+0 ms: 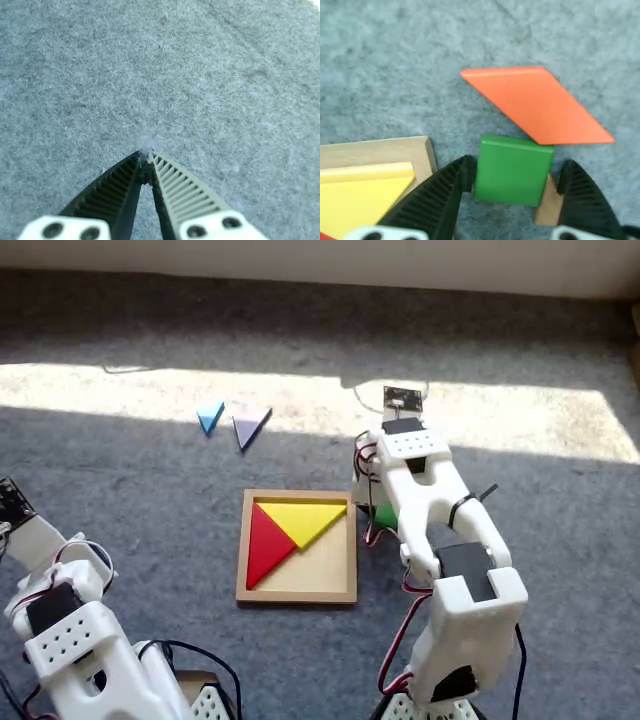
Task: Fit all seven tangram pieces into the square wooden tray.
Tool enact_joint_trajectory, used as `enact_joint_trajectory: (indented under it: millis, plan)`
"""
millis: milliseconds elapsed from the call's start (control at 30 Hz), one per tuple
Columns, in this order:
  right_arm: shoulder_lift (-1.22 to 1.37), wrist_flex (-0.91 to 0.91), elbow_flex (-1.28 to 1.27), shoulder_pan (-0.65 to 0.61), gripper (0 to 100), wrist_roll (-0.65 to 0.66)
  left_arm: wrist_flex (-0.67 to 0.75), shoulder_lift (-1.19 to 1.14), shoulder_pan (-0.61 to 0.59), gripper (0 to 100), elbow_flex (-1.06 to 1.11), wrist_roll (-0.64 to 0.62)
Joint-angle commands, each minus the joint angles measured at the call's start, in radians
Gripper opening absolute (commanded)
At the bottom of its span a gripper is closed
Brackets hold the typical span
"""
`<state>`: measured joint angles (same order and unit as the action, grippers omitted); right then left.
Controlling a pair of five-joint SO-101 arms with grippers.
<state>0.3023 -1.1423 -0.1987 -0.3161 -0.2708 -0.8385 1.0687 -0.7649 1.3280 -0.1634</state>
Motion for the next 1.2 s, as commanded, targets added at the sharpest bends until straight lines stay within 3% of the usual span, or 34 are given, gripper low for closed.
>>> enact_joint_trajectory:
  millis: [0,167,267,533,700,900,1167]
  plan:
    - [0.01,-0.001,0.051,0.012,20.0,0.002,0.017,0.013,-0.01,0,-0.028,0.006]
    - [0.01,-0.004,0.053,0.012,9.1,0.006,0.017,0.013,-0.01,0,-0.028,0.006]
    - [-0.019,-0.008,0.068,0.012,5.5,0.075,0.017,0.013,-0.01,0,-0.028,0.006]
    - [-0.32,-0.036,0.028,0.001,2.6,0.212,0.017,0.013,-0.01,0,-0.028,0.006]
    - [-0.487,-0.039,-0.107,-0.088,2.6,0.319,0.017,0.013,-0.01,0,-0.028,0.006]
    - [-0.541,-0.028,-0.294,-0.278,2.6,0.479,0.017,0.013,-0.01,0,-0.028,0.006]
    - [-0.541,0.18,-0.464,-0.367,3.0,0.583,0.017,0.013,-0.01,0,-0.028,0.006]
